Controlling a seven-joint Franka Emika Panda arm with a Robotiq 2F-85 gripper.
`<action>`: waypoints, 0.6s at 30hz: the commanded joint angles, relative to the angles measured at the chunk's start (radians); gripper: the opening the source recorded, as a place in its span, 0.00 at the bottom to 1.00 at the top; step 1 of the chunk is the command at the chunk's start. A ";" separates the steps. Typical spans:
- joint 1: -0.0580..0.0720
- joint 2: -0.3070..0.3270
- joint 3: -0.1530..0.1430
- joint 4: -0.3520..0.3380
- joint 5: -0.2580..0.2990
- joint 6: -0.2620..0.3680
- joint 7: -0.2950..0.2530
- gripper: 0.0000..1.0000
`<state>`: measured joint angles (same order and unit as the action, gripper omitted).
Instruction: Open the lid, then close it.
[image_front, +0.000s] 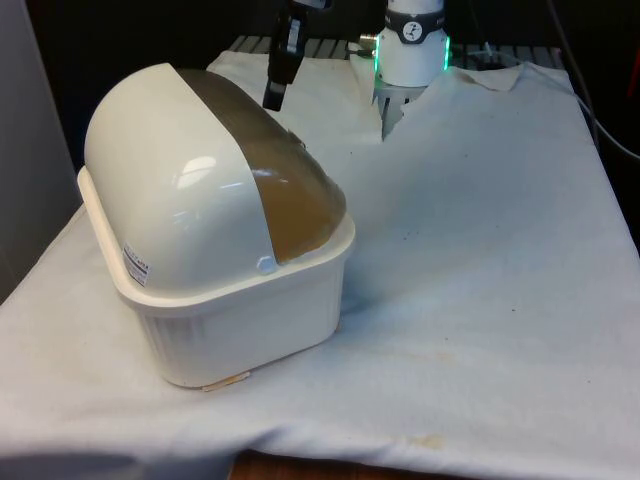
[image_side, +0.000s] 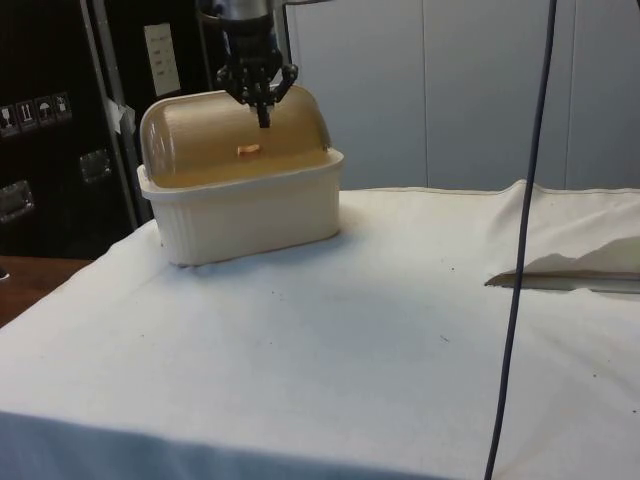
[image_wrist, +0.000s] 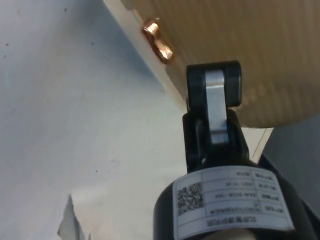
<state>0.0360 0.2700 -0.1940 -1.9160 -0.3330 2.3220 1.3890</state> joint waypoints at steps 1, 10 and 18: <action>-0.006 -0.014 0.007 -0.014 0.033 -0.003 -0.016 0.00; -0.004 -0.032 0.008 -0.037 0.086 -0.024 -0.016 0.00; 0.003 -0.043 0.023 -0.050 0.131 -0.049 -0.017 0.00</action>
<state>0.0420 0.2350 -0.1780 -1.9590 -0.2260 2.2740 1.3860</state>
